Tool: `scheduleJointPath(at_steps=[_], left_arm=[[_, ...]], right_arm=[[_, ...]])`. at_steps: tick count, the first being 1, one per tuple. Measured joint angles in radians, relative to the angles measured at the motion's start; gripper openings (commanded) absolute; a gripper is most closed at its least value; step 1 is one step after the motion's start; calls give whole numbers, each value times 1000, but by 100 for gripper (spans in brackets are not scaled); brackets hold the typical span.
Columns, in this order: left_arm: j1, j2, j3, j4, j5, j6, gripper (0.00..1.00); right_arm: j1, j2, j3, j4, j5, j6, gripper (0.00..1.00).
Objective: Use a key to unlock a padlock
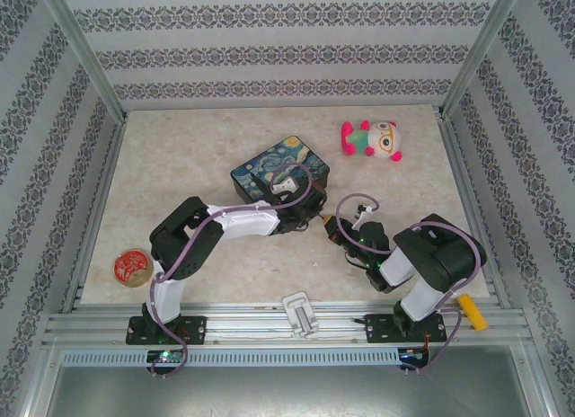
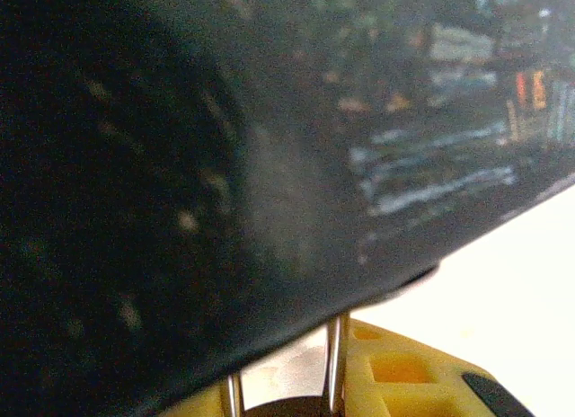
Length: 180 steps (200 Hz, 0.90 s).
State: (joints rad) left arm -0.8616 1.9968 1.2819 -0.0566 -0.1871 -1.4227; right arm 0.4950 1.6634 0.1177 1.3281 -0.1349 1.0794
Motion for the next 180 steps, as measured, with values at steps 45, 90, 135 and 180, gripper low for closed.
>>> scheduleJointPath(at_steps=[45, 90, 135, 180], left_arm=[[9, 0, -33, 58, 28, -63, 0], [26, -4, -33, 72, 95, -108, 0], [31, -12, -37, 73, 113, -129, 0], [32, -14, -39, 76, 116, -135, 0]], right_arm=[[0, -1, -9, 2, 0, 18, 0], [-2, -7, -35, 9, 0, 33, 0], [-2, -30, -41, 8, 8, 37, 0], [-9, -73, -40, 8, 16, 37, 0]])
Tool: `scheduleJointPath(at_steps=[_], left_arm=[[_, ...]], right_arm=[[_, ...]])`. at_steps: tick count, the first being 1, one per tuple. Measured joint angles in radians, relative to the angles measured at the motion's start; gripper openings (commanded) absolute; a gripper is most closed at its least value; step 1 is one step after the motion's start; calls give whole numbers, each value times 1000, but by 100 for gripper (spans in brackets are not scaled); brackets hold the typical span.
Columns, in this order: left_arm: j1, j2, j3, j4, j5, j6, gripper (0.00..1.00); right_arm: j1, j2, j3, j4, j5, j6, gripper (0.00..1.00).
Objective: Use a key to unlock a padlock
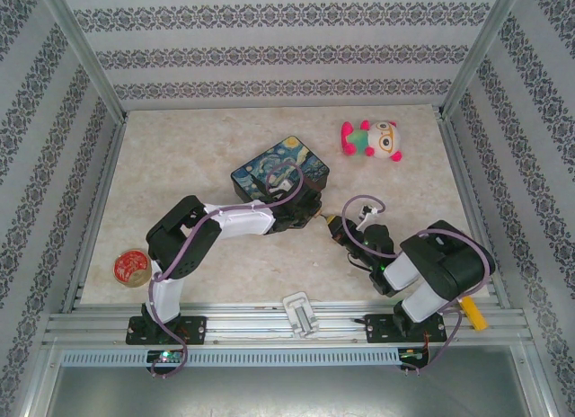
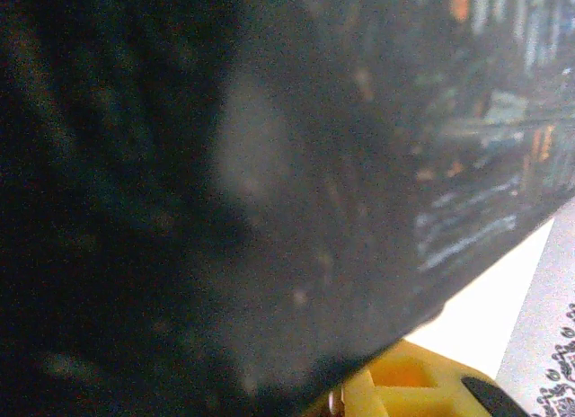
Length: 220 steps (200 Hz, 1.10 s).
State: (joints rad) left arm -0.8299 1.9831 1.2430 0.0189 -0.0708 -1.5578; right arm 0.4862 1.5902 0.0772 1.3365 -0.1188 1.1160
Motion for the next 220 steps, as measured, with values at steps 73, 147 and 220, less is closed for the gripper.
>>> scheduleJointPath(at_steps=[73, 147, 220], left_arm=[[1, 0, -5, 18, 0, -7, 0], [1, 0, -7, 27, -1, -11, 0], [1, 0, -7, 32, 0, -15, 0]], right_arm=[[0, 8, 8, 0, 0, 1, 0], [0, 12, 3, 0, 8, 4, 0], [0, 12, 8, 0, 10, 4, 0]])
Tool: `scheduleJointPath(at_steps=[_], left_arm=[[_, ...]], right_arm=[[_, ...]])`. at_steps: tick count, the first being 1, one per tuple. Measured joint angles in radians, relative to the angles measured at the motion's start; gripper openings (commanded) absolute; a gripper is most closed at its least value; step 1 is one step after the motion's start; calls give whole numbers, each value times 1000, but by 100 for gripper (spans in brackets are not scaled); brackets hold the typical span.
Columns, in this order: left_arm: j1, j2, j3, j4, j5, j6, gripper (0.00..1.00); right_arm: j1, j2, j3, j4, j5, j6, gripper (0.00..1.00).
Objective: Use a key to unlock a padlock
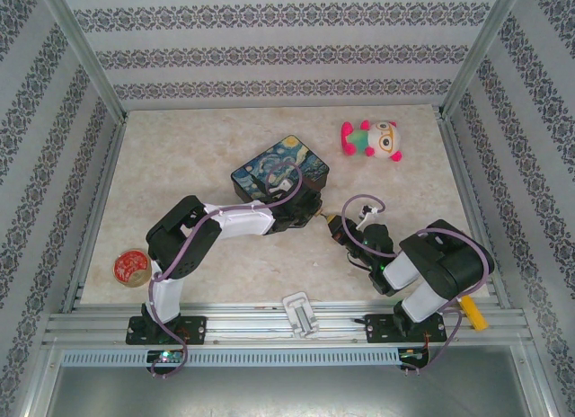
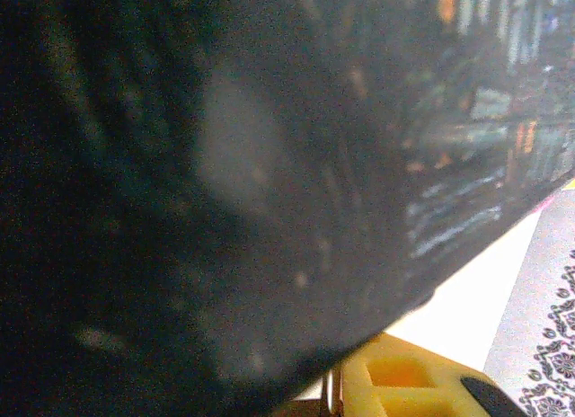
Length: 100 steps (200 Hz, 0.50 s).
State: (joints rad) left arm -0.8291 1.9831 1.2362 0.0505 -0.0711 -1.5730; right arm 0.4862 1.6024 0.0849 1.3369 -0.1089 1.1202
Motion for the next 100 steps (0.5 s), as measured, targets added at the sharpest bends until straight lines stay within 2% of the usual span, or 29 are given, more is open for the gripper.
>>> scheduleJointPath(at_steps=[100], left_arm=[[0, 0, -2, 4, 0, -2, 0]], right_arm=[[0, 17, 11, 0, 9, 0, 0]])
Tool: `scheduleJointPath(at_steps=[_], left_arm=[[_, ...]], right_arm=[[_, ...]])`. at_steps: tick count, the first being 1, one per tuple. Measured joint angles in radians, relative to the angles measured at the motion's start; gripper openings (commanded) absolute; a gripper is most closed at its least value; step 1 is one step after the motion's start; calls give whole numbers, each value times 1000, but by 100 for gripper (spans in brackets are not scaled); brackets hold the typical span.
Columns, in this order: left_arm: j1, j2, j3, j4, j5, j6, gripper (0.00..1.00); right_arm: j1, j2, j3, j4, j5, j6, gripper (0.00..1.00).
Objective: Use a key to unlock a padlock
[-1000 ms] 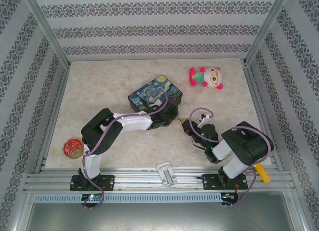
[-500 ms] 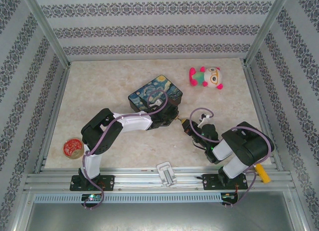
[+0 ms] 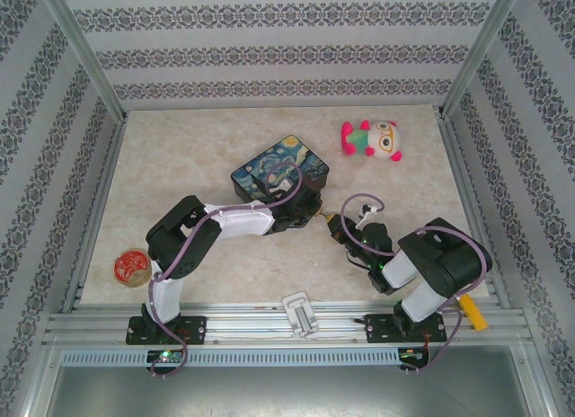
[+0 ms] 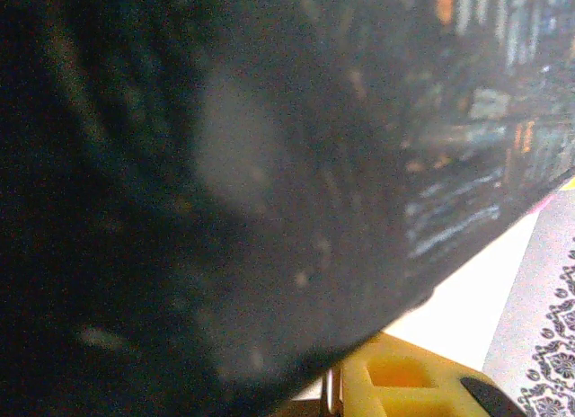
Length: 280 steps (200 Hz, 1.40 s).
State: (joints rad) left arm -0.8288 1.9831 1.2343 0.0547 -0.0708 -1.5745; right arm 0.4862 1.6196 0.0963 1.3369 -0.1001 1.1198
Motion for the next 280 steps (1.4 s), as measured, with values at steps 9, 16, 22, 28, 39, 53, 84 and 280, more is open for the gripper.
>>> scheduleJointPath(at_steps=[9, 16, 22, 28, 39, 53, 84, 280], left_arm=[[0, 0, 0, 0, 0, -1, 0], [0, 0, 0, 0, 0, -1, 0], [0, 0, 0, 1, 0, -2, 0], [0, 0, 0, 2, 0, -2, 0], [0, 0, 0, 3, 0, -3, 0], [0, 0, 0, 4, 0, -5, 0], [0, 0, 0, 6, 0, -6, 0], [8, 2, 0, 29, 3, -23, 0]], right_arm=[[0, 0, 0, 0, 3, 0, 0], [0, 0, 0, 1, 6, 0, 0], [0, 0, 0, 0, 7, 0, 0], [0, 0, 0, 1, 8, 0, 0], [0, 0, 0, 1, 10, 0, 0], [0, 0, 0, 1, 10, 0, 0], [1, 0, 5, 0, 10, 0, 0], [4, 25, 24, 4, 10, 29, 0]])
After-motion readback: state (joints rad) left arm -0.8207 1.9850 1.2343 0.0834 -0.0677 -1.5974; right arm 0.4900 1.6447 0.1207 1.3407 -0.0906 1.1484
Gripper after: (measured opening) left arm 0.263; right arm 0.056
